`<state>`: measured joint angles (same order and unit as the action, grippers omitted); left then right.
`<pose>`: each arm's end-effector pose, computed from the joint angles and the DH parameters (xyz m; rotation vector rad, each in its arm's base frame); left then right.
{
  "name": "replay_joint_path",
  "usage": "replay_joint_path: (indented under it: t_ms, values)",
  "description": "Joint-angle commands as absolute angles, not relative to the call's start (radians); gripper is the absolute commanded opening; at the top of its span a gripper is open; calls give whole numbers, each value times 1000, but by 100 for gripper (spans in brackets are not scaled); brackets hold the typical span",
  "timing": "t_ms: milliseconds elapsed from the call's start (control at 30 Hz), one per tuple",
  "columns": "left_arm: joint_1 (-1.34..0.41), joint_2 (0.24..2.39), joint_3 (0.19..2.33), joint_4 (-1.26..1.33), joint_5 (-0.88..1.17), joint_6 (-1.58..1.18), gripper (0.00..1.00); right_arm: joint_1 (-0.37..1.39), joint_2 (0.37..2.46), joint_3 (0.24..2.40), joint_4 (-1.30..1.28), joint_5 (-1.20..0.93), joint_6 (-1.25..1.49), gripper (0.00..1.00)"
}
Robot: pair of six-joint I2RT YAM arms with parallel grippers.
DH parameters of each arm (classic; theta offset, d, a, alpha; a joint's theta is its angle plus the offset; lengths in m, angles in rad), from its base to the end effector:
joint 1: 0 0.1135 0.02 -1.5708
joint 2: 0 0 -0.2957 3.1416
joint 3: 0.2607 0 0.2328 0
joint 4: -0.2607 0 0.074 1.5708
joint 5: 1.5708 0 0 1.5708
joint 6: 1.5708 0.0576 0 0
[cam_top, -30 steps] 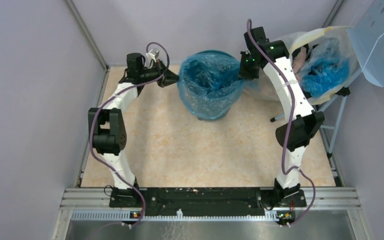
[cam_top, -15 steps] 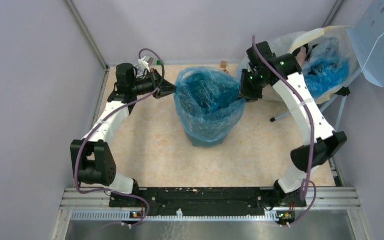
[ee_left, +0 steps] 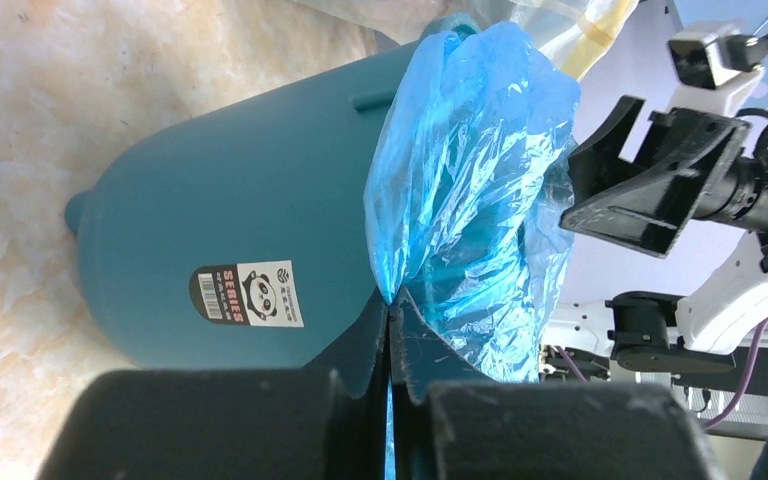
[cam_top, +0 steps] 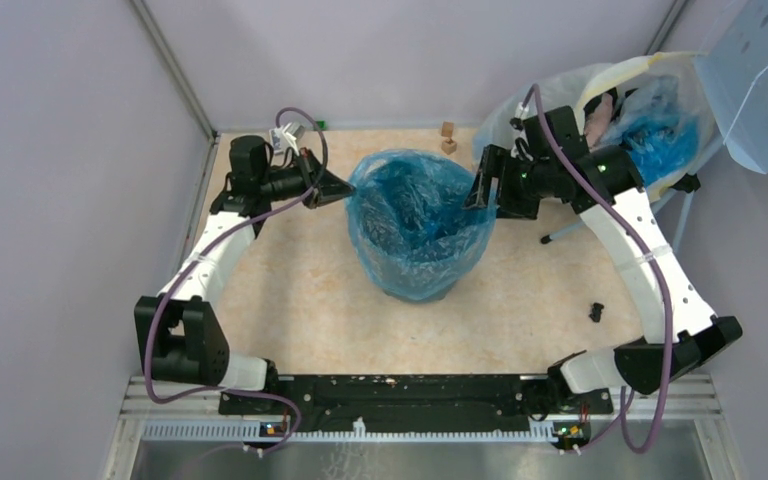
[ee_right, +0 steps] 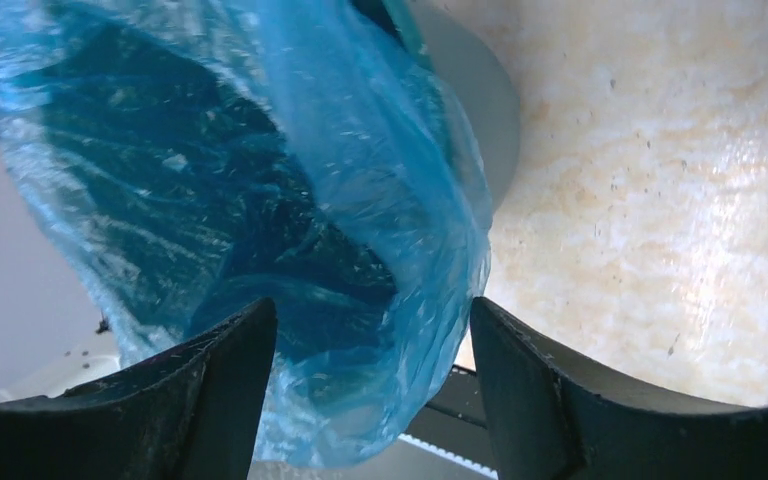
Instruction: Put the trash bags into the trash bin
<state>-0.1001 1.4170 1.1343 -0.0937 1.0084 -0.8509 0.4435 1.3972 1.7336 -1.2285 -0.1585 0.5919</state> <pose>0.2984 -0.0789 0.3621 -0.0345 2.0999 -1.5767 0.2161 0.1127 0.4338 0.1181 2.5558 0.6233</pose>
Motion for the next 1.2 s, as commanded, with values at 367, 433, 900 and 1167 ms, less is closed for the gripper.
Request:
replay_joint_path:
  t_ms: [367,433,900,1167]
  values:
    - [-103,1464,1263,-59,1023,-793,0,309,1399,1822,-1066,-305,436,65]
    - [-103,1474,1292,-62,1021,-778,0,293,1411,1832,-1054,-336,442,60]
    - [-69,1451,1200,-77,998,-715,0,271,1540,1911,-1052,-460,423,30]
    - [-69,1470,1194,-80,977,-649,0,292,1630,2012,-1109,-515,410,35]
